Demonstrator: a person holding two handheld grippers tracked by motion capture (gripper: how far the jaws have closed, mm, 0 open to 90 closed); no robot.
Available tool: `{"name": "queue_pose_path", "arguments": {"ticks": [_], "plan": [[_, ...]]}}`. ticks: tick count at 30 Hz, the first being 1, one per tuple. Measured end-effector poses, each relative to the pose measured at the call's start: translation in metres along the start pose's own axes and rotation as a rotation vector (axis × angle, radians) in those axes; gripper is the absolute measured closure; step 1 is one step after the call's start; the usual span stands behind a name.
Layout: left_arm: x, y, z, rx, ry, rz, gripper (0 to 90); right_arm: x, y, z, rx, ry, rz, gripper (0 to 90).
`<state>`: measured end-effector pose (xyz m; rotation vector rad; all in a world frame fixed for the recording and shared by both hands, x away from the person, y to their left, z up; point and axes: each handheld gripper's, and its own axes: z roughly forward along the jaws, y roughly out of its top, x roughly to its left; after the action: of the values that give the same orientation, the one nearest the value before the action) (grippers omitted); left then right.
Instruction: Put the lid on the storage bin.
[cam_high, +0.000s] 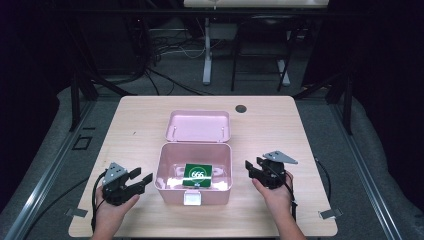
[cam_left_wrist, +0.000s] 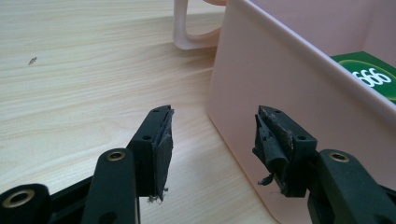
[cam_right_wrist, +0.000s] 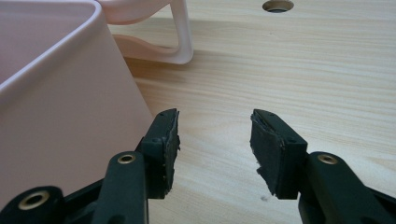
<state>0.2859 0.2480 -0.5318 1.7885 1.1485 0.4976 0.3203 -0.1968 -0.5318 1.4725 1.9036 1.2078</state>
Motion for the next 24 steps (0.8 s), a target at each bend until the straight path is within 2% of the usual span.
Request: {"name": "queue_pose_path", "arguments": {"ticks": [4,11,14,16,20,24], "plan": [[0.001,-0.001,0.0,0.003,-0.011,-0.023,48.9,-0.001,0.001,0.0,0.004,-0.001,0.009,51.4],[0.0,-0.002,-0.005,0.015,0.001,-0.014,53.9,-0.003,0.004,0.002,0.006,0.004,0.038,51.8],[0.001,-0.002,-0.009,0.005,0.007,-0.021,54.7,-0.003,0.005,0.002,0.009,0.001,0.045,52.5],[0.002,0.0,-0.009,-0.001,0.008,-0.037,56.6,-0.003,0.005,0.003,0.024,0.017,0.061,54.7],[0.002,0.001,-0.005,0.02,0.0,-0.033,58.6,-0.002,0.008,0.004,0.029,0.014,0.049,55.4],[0.0,0.002,-0.007,0.022,0.003,-0.026,58.6,-0.002,0.01,0.002,0.027,0.008,0.052,55.4]]}}
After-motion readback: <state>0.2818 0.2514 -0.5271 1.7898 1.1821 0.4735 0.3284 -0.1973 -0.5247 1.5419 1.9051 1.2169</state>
